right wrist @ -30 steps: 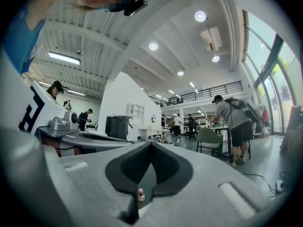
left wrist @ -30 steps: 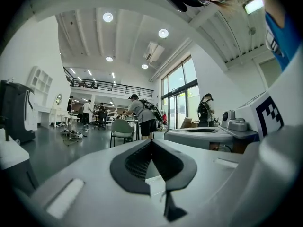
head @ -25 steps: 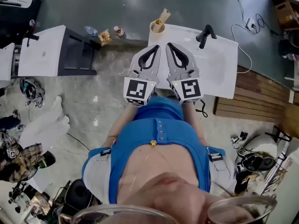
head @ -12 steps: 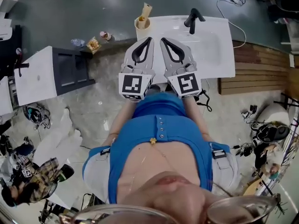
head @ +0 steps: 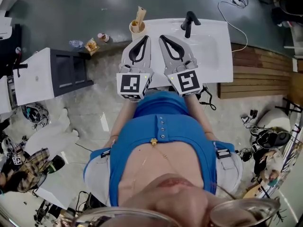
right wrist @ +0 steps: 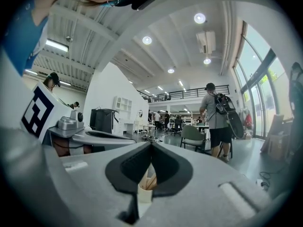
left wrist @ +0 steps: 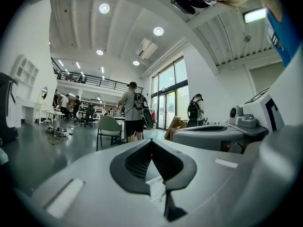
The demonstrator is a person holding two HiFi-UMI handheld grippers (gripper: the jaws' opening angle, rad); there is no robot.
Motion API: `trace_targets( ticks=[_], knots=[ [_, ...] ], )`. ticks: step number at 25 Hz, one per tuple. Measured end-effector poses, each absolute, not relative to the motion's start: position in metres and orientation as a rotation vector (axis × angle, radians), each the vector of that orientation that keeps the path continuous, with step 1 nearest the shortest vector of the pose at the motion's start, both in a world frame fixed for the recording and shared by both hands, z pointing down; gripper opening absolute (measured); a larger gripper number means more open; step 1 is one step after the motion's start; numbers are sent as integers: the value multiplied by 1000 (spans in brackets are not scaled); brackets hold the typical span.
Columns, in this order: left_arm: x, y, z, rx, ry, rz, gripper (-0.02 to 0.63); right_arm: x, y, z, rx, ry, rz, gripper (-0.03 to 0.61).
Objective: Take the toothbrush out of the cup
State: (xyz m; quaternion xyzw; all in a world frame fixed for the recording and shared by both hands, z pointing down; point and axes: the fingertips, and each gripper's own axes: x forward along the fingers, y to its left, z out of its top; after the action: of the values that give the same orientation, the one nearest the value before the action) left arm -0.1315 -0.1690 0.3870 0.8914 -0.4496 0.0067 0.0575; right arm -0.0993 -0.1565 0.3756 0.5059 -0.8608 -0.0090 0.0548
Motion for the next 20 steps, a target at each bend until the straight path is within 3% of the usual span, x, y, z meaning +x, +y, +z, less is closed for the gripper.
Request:
trace_targets(
  ticks=[20],
  knots=[
    [-157,-213,432,2553,-1540,150,17,-73,-178,385,1564,-2600,3,2]
  ],
)
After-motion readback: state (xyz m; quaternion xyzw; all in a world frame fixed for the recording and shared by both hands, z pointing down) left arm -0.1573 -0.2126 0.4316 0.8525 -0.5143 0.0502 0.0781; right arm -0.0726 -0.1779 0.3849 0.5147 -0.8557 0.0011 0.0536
